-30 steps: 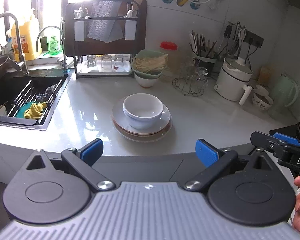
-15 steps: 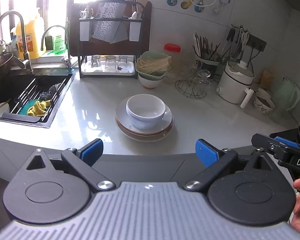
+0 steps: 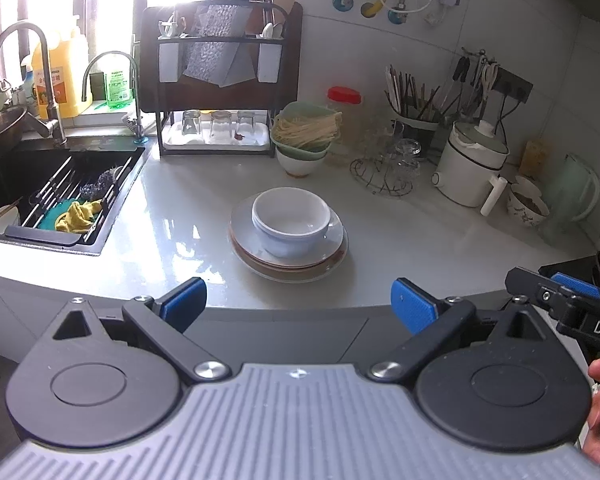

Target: Organize plates and bowls

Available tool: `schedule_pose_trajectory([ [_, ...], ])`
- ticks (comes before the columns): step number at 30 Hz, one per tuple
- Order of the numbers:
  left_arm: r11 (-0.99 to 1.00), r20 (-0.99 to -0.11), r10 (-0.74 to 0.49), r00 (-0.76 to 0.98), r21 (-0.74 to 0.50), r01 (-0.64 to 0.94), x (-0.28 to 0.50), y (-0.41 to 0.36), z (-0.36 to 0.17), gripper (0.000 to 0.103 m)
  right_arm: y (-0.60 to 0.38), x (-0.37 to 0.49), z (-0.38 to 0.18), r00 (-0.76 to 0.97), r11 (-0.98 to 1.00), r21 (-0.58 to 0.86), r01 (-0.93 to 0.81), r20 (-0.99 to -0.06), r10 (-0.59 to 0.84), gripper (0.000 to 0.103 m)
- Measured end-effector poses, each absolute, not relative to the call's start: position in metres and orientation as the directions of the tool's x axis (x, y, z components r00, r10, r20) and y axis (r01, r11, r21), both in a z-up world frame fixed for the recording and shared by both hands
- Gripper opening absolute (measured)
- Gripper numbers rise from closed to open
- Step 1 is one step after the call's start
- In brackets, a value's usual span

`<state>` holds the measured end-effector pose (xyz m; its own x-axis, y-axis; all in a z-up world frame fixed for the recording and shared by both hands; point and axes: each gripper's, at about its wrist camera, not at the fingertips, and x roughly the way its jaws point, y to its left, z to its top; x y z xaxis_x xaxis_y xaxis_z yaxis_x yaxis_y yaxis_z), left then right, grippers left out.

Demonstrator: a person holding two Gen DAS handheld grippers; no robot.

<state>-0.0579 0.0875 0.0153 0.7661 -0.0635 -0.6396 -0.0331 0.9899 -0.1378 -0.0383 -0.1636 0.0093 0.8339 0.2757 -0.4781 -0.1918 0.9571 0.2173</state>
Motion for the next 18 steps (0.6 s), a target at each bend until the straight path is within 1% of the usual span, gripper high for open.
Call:
schedule_pose_trajectory([
  [18, 0.989, -0.640, -0.075, 0.765, -0.144, -0.023, -0.0648, 0.0912, 0.0156, 0.100, -0.1625, -0.0436, 0.0080, 0.836, 0.957, 0.223, -0.188, -0.475, 0.275, 0.088],
])
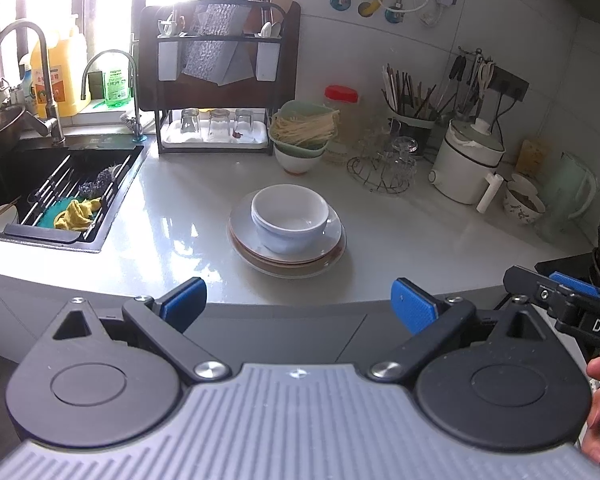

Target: Organize plates and bowls

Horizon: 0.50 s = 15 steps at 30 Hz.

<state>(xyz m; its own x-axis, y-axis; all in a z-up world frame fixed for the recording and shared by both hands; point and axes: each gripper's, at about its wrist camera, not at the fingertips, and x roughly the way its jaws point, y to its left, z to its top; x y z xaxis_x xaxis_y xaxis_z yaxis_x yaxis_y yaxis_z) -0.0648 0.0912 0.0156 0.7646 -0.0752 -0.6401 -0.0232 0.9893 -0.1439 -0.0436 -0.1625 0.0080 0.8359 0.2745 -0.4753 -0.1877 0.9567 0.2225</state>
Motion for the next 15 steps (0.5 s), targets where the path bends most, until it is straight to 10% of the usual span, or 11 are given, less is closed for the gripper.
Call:
schedule_pose_trajectory([
  [15, 0.990, -0.644, -0.082, 0.760, -0.137, -0.009, -0.0701, 0.0918, 0.0160, 0.100, -0.1609, -0.0478, 0.0065, 0.836, 0.958, 0.222, -0.181, -0.478, 0.269, 0.088],
])
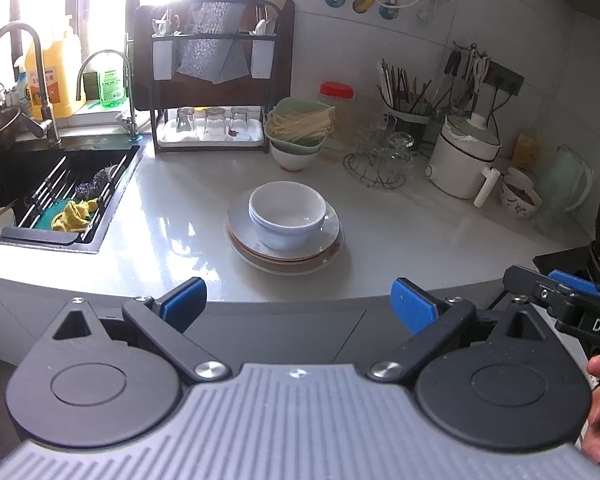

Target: Organize plates and bowls

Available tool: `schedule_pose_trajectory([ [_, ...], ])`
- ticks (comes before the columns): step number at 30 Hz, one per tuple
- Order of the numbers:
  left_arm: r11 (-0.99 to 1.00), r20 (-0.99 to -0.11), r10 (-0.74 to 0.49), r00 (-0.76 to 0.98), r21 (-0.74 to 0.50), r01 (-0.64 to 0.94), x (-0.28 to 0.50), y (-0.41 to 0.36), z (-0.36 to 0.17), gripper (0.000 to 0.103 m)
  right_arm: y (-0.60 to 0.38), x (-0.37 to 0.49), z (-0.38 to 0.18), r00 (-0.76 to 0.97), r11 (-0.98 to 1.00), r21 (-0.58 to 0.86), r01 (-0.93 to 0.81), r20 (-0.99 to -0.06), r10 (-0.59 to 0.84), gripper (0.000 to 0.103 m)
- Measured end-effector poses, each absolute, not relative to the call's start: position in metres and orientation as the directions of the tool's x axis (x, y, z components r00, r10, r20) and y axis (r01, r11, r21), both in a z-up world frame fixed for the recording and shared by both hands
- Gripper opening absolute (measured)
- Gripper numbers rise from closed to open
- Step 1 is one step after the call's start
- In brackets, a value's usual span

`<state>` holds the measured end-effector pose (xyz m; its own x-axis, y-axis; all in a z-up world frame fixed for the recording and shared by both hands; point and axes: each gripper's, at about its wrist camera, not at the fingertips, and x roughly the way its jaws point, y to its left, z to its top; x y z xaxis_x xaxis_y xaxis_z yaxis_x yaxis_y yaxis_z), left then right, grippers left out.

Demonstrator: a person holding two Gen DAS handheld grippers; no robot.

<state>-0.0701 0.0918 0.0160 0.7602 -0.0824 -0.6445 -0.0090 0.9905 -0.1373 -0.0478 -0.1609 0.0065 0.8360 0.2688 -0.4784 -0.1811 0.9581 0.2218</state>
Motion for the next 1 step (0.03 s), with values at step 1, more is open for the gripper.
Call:
schedule_pose_trajectory([
  [1, 0.990, -0.644, -0.080, 0.761, -0.139, -0.013, -0.0695, 0.0921, 0.0161, 0.100, -0.1610, -0.0474, 0.0064, 0.836, 0.958, 0.222, -0.181, -0.478, 0.269, 0.088],
])
